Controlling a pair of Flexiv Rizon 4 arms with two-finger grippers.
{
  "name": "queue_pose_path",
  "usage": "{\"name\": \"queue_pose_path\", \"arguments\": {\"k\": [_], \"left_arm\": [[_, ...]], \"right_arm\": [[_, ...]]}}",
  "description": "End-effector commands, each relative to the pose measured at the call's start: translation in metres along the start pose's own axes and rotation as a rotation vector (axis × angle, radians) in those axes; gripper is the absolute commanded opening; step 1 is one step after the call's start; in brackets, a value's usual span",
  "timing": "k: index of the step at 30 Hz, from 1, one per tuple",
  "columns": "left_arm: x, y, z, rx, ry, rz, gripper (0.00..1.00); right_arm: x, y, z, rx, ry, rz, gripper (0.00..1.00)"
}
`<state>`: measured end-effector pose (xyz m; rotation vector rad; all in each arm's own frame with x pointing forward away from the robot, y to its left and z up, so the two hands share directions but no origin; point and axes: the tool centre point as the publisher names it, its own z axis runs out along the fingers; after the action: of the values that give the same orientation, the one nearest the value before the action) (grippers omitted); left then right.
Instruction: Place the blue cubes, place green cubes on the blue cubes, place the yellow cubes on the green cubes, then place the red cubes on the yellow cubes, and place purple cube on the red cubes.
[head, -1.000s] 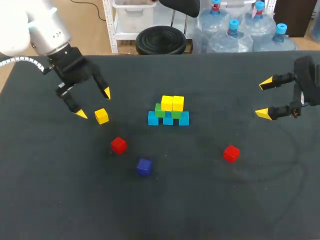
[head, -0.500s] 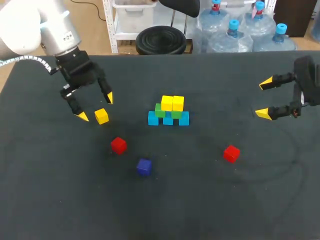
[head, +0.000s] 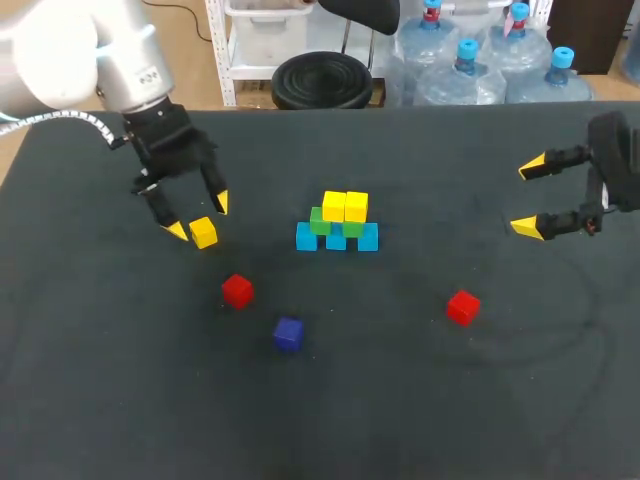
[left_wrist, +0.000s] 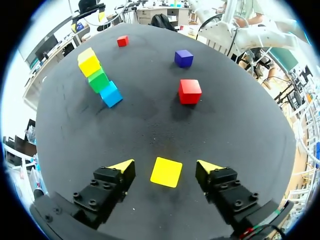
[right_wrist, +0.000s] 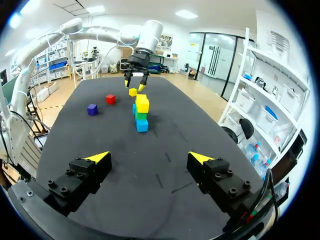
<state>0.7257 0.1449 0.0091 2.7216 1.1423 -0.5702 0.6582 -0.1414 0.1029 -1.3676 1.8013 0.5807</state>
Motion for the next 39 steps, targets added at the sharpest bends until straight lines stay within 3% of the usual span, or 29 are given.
{"name": "queue_pose_path", "arguments": {"k": [1, 8, 12, 20, 27, 35, 39], "left_arm": [[0.0046, 0.0062, 0.0038, 0.030, -0.008, 0.005, 0.71], [0.0056, 0.0050, 0.0066, 0.038, -0.012, 0.007, 0.71], [0.0074, 0.0034, 0.0066, 0.041, -0.012, 0.007, 0.56], [0.0091, 0.0006, 0.0063, 0.038, -0.010, 0.004, 0.59], [0.0081, -0.0010, 0.0091, 0.032, -0.018, 0.003, 0.54], [0.0079, -0.0023, 0.0101, 0.025, -0.022, 0.001, 0.33], [0.0078, -0.0026, 0.0092, 0.022, -0.021, -0.001, 0.27]], "right_arm": [[0.0004, -0.0001, 0.0009, 0.000, -0.002, -0.001, 1.00], [0.0004, -0.0001, 0.0009, 0.000, -0.002, -0.001, 1.00], [0.0004, -0.0001, 0.0009, 0.000, -0.002, -0.001, 1.00], [0.0004, -0.0001, 0.0009, 0.000, -0.002, -0.001, 1.00], [0.0004, -0.0001, 0.0009, 0.000, -0.002, -0.001, 1.00], [0.0004, -0.0001, 0.0009, 0.000, -0.002, -0.001, 1.00], [0.0004, -0.0001, 0.0009, 0.000, -0.002, -0.001, 1.00]]}}
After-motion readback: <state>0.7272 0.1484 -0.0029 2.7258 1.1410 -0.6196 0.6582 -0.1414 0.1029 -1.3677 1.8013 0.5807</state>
